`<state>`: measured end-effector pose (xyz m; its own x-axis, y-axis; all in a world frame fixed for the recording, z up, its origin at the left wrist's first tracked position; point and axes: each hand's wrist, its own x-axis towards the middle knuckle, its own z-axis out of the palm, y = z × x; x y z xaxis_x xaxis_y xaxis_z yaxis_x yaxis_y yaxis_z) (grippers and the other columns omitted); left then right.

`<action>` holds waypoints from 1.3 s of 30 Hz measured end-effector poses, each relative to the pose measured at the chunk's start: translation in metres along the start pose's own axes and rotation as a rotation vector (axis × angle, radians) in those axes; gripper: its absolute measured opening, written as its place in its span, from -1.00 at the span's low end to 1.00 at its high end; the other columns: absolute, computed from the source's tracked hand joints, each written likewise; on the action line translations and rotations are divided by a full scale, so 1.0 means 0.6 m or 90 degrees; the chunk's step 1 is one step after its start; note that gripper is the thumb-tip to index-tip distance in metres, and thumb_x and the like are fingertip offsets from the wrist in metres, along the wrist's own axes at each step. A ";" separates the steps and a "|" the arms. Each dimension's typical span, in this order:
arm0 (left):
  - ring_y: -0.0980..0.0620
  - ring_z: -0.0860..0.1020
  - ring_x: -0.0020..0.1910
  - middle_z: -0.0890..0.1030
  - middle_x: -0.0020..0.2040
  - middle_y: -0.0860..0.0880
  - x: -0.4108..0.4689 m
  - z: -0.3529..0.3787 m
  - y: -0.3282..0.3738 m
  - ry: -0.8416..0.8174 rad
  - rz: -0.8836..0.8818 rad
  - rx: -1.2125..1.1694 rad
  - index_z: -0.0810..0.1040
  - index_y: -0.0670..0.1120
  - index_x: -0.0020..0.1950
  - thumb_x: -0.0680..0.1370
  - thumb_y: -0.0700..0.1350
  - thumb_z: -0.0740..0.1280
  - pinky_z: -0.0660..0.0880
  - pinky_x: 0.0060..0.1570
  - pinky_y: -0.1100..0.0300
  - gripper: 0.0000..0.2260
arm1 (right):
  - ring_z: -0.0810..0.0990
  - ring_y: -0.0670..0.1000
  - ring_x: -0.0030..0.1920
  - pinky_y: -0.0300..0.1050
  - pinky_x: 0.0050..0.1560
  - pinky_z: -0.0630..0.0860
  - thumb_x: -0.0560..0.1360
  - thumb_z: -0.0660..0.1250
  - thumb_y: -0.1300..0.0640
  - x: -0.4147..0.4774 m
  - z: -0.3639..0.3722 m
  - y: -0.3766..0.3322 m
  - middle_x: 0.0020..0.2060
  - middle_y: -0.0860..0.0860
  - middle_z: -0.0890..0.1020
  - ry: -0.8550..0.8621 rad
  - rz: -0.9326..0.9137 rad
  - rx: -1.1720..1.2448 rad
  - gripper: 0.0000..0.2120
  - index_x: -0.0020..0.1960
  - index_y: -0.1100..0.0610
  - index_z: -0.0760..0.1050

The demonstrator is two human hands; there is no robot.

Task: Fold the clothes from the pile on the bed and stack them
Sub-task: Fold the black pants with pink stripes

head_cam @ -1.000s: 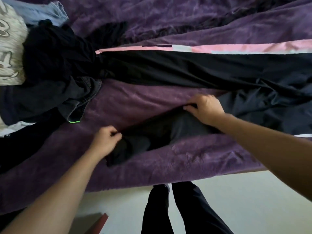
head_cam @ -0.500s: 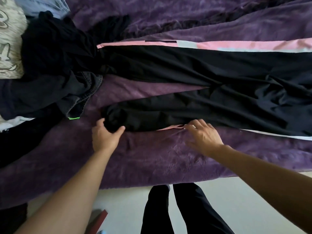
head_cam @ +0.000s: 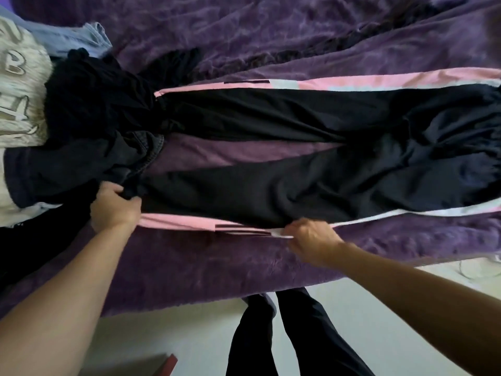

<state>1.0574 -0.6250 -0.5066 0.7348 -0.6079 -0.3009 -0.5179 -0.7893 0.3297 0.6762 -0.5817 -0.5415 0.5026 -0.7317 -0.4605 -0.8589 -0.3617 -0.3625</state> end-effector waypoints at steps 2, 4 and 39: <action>-0.30 0.47 0.17 0.50 0.20 -0.26 -0.017 0.003 -0.007 -0.028 0.052 0.160 0.40 -0.09 0.27 0.42 -0.20 0.43 0.43 0.10 -0.14 -0.55 | 0.55 0.05 0.16 -0.08 0.04 0.47 0.50 0.23 0.03 -0.016 0.021 0.010 0.11 -0.05 0.61 -0.019 0.039 0.029 -0.71 0.19 -0.03 0.56; -0.31 0.42 0.20 0.45 0.21 -0.28 -0.043 0.021 0.001 -0.011 0.159 0.225 0.41 -0.10 0.28 0.40 -0.22 0.42 0.39 0.11 -0.19 -0.53 | 0.53 0.02 0.20 -0.10 0.10 0.48 0.50 0.26 0.04 -0.032 0.025 0.034 0.15 -0.07 0.61 0.053 0.102 0.072 -0.70 0.20 -0.01 0.57; -0.15 0.49 0.02 0.52 0.01 -0.10 -0.633 0.456 0.308 -0.205 0.599 0.442 0.55 -0.07 0.08 0.36 -0.10 0.48 0.44 -0.06 -0.03 -0.68 | 0.58 0.21 -0.11 0.07 -0.10 0.40 0.26 0.49 0.20 -0.405 -0.083 0.764 -0.18 0.07 0.61 0.207 0.174 -0.175 -0.82 -0.15 0.15 0.63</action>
<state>0.5625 -0.5635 -0.5763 -0.1463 -0.8842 -0.4435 -0.9879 0.1541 0.0188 0.1553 -0.5983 -0.5556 0.2371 -0.9469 -0.2172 -0.9708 -0.2393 -0.0165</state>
